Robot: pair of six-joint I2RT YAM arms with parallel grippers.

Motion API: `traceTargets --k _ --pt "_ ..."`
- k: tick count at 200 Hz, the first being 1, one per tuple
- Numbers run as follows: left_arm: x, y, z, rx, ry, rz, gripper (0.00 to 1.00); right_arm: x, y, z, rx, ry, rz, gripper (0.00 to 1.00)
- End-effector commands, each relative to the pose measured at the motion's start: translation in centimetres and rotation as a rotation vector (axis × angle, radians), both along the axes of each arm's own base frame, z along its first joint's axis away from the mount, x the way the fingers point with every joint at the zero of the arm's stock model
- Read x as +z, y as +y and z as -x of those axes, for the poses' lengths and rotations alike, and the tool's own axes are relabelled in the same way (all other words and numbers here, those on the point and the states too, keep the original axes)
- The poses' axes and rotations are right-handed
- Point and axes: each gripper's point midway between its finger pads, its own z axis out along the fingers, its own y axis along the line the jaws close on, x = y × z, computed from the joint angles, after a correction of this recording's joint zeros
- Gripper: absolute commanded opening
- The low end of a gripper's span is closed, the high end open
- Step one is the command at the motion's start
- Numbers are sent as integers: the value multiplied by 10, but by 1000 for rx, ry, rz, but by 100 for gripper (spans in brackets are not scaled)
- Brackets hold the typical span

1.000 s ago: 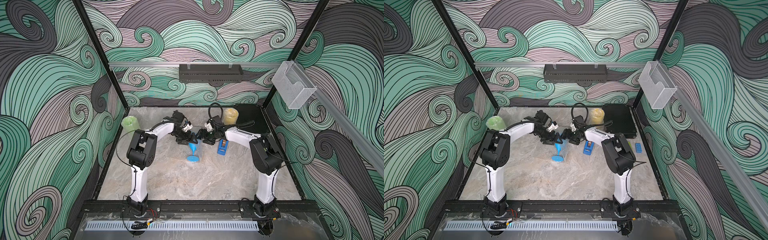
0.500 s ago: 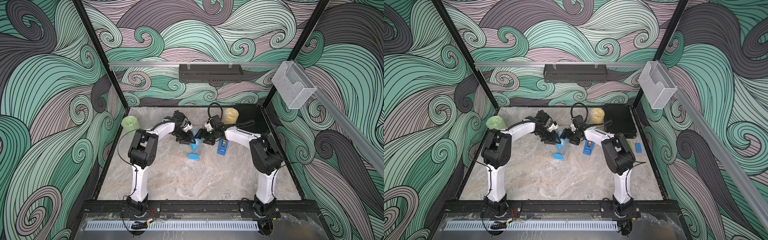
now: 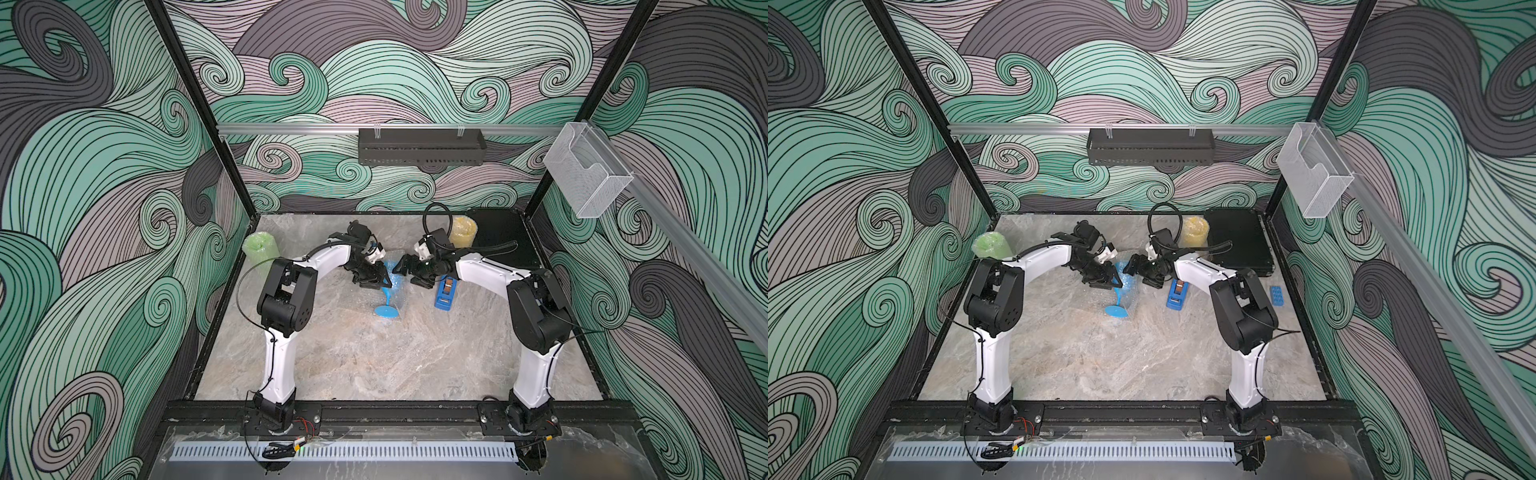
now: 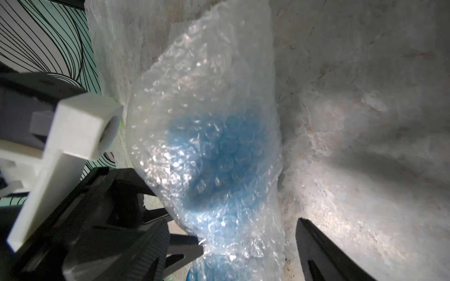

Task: Wrap wine glasses in bubble wrap
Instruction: Wrap the wine glass in bubble wrap.

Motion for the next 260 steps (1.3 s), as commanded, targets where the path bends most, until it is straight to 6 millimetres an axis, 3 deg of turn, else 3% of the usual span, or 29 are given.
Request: traceTargets --k 1,26,73,97,130,156,178,206,231,260 --pt "3 -3 -4 11 13 12 45 -9 1 -8 9 4 24 85" --pt "8 -5 -3 14 21 33 48 -19 2 -11 11 18 41 85" --pt "35 -5 6 51 -18 96 67 -31 2 -19 -15 33 60 84" --pt "39 -10 22 62 -9 174 75 -33 3 -21 -35 41 49 83" --pt "35 -16 53 36 -15 153 82 -31 3 -20 -44 40 49 83" --pt "35 -12 57 52 -31 138 82 -30 2 -20 -46 37 53 83" --pt "44 7 44 66 -116 81 82 -30 1 -19 -44 36 57 83" --pt "46 59 8 163 -232 -71 82 -30 1 -18 -40 39 56 82" --pt "23 114 -25 296 -219 -198 77 -30 2 -19 -38 37 53 82" --pt "-3 134 -41 330 -116 -224 69 -29 2 -18 -39 39 47 82"
